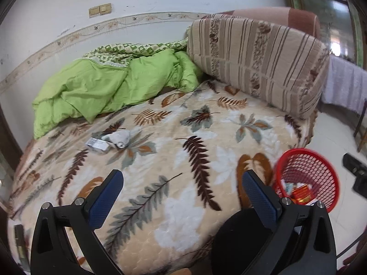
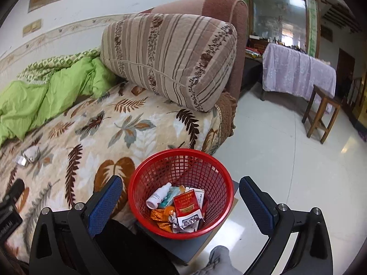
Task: Collect trash
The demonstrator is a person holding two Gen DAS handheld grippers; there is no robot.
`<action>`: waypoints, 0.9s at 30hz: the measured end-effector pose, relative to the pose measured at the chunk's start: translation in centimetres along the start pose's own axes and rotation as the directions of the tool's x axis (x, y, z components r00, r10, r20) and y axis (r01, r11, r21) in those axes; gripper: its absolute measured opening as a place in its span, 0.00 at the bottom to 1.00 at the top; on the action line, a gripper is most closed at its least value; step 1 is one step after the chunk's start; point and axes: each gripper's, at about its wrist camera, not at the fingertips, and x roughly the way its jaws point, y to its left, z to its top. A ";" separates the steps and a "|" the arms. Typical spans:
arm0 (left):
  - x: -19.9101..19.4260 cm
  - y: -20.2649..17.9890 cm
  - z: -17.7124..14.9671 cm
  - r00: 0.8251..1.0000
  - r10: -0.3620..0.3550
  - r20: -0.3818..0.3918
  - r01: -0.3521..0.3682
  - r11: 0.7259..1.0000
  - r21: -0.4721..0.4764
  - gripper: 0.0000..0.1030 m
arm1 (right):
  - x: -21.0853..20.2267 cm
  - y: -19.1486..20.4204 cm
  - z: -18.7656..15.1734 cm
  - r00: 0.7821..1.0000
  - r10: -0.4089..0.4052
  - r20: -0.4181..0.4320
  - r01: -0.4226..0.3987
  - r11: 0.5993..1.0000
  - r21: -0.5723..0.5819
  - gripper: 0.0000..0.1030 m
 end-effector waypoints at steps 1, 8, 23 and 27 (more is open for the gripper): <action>-0.1 0.1 0.0 1.000 -0.012 0.005 0.012 1.000 -0.014 1.00 | -0.1 0.1 0.0 1.000 -0.002 0.006 0.002 1.000 -0.009 0.99; 0.0 -0.7 0.0 1.000 -0.003 0.000 0.003 1.000 -0.005 1.00 | -0.4 -0.2 -0.1 1.000 -0.002 0.016 0.002 1.000 -0.004 0.99; -0.2 -2.3 -0.1 1.000 0.007 -0.001 -0.007 0.999 0.046 1.00 | 0.0 -0.2 -0.2 1.000 0.010 0.005 -0.010 1.000 0.000 0.99; -0.5 -2.8 0.0 1.000 -0.013 0.004 0.013 0.998 0.062 1.00 | 0.0 -0.1 -0.2 1.000 0.012 0.006 -0.012 1.000 -0.006 0.99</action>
